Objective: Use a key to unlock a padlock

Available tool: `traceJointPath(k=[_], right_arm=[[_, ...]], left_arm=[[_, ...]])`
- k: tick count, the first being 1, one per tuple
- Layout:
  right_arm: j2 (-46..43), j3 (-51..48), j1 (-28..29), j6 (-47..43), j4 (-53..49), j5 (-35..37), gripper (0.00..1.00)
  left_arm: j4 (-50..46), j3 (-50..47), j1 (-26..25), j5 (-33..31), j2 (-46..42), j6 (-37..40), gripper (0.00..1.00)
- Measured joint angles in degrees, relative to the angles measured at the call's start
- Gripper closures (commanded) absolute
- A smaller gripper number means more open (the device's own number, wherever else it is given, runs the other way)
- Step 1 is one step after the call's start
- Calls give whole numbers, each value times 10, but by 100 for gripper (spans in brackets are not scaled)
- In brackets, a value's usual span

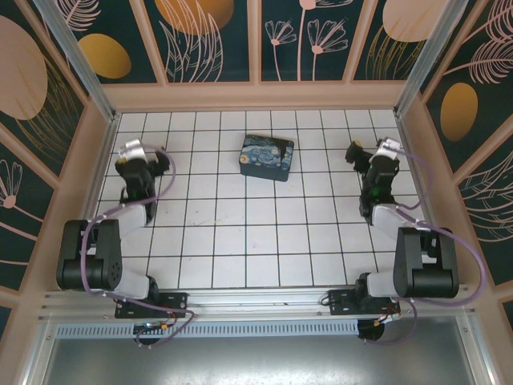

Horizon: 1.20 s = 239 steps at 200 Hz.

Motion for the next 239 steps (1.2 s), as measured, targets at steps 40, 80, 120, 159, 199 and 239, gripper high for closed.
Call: traceJointPath(k=[40,80,120,159,199,239], right_arm=[[59,112,-60,68,-183,-55,33],[151,198,-80,87,-315,-98,35],[229,290,-144,95,-404,-119,35],[308,392,-183,96,-458,-115,44],[345,443,-165,96,-489,-112,45],[378,482,-135,94,-506,-84,47]], left_arm=[[-186,111,-9,16,-3,-120,2],[-396,163,-112,19,0,-206,2],[-502,219,-193,19,-9,-242,2],[-541,222,-232,28,-28,-247,2],[-562,224,-232,24,-28,-245,1],[-569,249,-232,29,-13,-241,1]])
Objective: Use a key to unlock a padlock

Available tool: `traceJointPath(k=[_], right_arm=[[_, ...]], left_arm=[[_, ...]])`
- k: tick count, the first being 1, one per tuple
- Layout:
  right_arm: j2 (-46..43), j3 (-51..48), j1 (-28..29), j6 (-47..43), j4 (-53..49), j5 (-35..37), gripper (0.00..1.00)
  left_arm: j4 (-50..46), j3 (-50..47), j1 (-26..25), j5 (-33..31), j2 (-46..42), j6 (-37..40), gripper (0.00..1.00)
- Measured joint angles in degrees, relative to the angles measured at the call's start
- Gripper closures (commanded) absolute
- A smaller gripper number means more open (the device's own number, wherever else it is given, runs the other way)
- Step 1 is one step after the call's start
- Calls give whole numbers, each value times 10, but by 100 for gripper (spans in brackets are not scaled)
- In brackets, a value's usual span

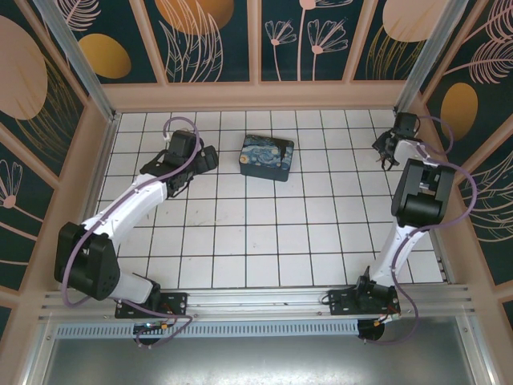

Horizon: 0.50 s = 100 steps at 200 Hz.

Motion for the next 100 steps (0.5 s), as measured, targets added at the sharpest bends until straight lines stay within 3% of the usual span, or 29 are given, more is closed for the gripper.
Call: traceJointPath(k=[100], right_arm=[[87,80,4,-23,-27,41,62]], left_arm=[[-2,15,0,-1,13,21,1]])
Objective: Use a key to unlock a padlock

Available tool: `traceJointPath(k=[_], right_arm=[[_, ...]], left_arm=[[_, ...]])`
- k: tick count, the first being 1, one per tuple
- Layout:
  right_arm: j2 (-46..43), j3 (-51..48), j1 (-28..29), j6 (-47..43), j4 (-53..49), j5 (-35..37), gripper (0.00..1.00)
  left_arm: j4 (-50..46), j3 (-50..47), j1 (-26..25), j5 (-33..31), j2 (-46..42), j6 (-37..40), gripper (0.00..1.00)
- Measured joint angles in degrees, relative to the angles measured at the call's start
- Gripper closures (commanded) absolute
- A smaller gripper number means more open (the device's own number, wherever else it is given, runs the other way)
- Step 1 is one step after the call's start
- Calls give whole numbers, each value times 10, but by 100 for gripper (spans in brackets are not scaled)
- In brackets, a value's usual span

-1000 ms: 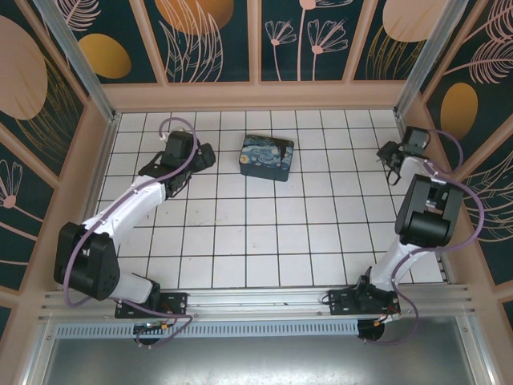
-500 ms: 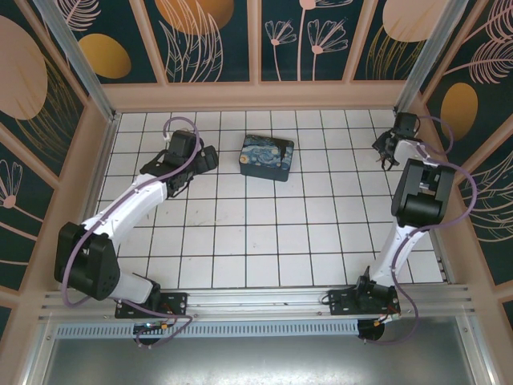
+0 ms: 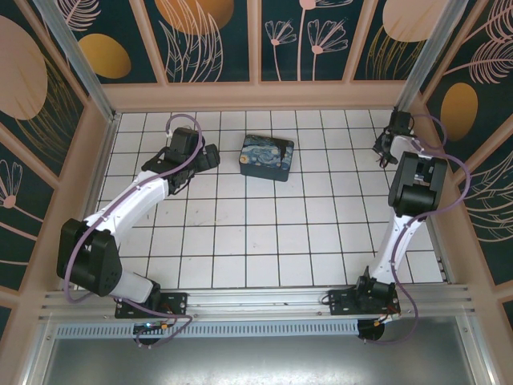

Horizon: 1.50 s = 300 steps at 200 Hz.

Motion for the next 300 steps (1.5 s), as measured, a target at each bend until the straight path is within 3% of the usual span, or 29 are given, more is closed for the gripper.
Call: traceJointPath(k=[67,119,159,208,242,300], right_arm=[[20,11,0,-4,-10,4,70],[25,18,0,-9,-12,4,93],[20,10,0,-19,-4,12,100],[-55,-78,15,-21,-16,25,100],[-207,-185,100,-9,-36,31,99],[-456,-337,349,68,-103,12,99]], left_arm=[[-9,12,0,-19,1,12,1],[-14,16,0,-45,-4,25,1],[-22,25,0,-78,-25,44,1],[-23,45,0,-95,-35,53,1],[-26,47,0,-94,-32,52,1],[-5,40,0,-91,-3,24,2]])
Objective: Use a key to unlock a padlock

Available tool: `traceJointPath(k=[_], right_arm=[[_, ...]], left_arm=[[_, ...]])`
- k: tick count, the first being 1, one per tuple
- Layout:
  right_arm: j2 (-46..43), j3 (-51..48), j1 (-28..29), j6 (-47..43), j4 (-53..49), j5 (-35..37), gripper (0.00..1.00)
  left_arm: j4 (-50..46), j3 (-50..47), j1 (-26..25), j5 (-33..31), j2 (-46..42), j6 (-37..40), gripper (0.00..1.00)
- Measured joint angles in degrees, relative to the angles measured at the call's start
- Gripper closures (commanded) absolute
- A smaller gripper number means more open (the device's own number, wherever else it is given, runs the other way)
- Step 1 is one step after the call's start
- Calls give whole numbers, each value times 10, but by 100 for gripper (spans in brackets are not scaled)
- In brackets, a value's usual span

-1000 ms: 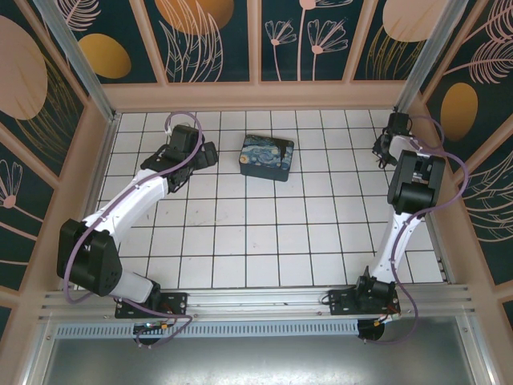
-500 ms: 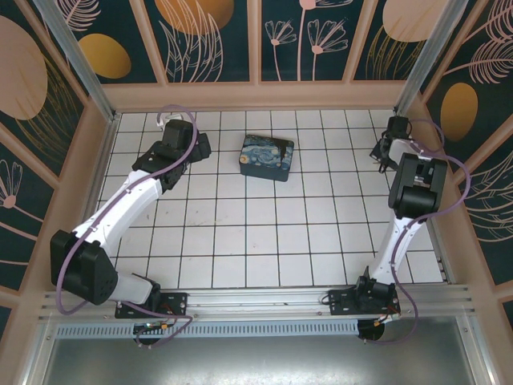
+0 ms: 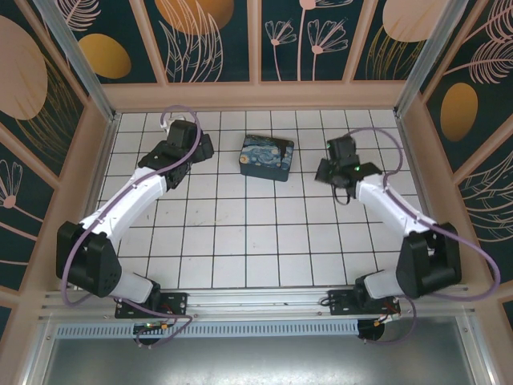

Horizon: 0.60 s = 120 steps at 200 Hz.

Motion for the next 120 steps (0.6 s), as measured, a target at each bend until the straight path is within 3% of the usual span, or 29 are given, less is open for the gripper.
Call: traceJointPath(k=[47,86,120], right_arm=[[-95,-95,175,107,-79,-20,98],[-104,-167,297,199,-78,-46,97],[-85,-210,332,245,-52,-63,80]], left_arm=[[14,10,0,-10,25,-3,2],[18,9,-4,11,26,-9,2],[17,5,-34,25,27,-16,2]])
